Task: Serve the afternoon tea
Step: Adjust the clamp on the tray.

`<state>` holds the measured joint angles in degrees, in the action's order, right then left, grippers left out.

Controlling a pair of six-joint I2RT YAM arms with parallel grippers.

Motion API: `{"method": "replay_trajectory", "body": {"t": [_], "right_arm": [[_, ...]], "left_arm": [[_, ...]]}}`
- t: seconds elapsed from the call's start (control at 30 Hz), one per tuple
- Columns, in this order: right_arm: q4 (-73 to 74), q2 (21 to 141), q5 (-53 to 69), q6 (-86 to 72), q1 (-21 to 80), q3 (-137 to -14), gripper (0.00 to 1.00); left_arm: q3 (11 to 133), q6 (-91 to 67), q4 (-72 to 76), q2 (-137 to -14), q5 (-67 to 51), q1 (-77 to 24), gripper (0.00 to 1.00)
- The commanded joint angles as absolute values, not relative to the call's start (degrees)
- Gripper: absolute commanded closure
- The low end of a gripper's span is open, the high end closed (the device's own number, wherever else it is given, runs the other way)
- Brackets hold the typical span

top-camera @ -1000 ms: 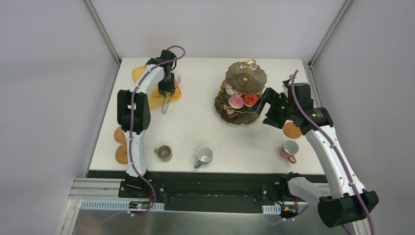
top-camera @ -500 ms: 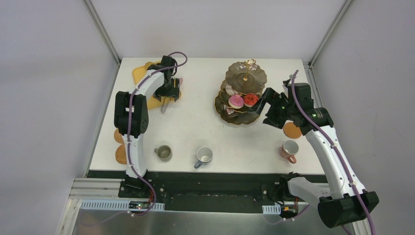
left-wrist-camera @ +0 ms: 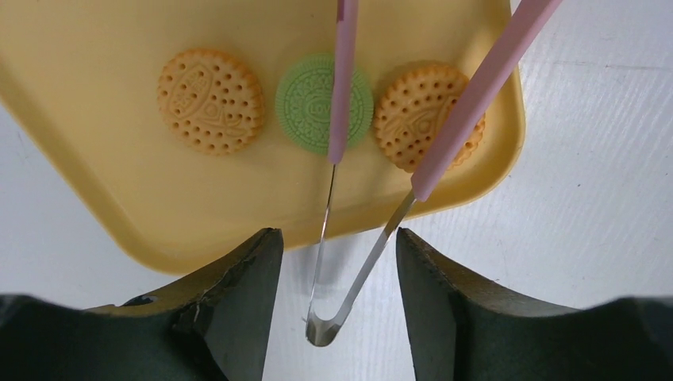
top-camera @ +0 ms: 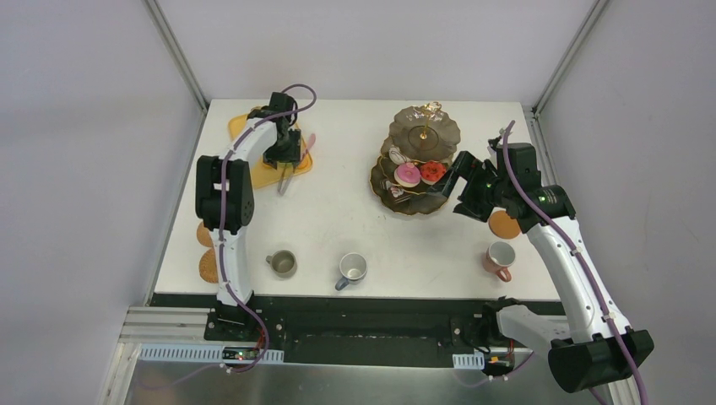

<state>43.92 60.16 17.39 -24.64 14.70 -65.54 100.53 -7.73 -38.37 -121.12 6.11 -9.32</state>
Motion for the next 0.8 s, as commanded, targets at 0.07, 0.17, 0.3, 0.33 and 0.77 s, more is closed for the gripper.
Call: {"method": "replay_trajectory", "body": {"t": [0.07, 0.17, 0.3, 0.33, 0.77], "right_arm": [[43.17, 59.08, 17.40, -24.84, 14.34, -65.74, 0.01], [43.23, 59.22, 17.47, -24.78, 14.37, -65.83, 0.01], [43.00, 59.32, 17.57, -24.80, 14.37, -65.66, 0.01], [42.98, 59.37, 17.62, -24.79, 14.36, -65.65, 0.01], [42.95, 59.07, 17.60, -24.82, 14.34, -65.57, 0.01]], "left_arm": [[102.52, -7.07, -39.46, -122.42, 3.12, -9.49, 0.40], [100.22, -7.59, -38.50, -121.01, 2.69, -9.49, 0.37], [96.64, -8.07, -37.19, -120.10, 2.22, -9.49, 0.43], [96.18, -8.19, -37.11, -120.16, 2.45, -9.49, 0.45], [97.90, -7.87, -39.16, -119.89, 5.71, -9.58, 0.71]]}}
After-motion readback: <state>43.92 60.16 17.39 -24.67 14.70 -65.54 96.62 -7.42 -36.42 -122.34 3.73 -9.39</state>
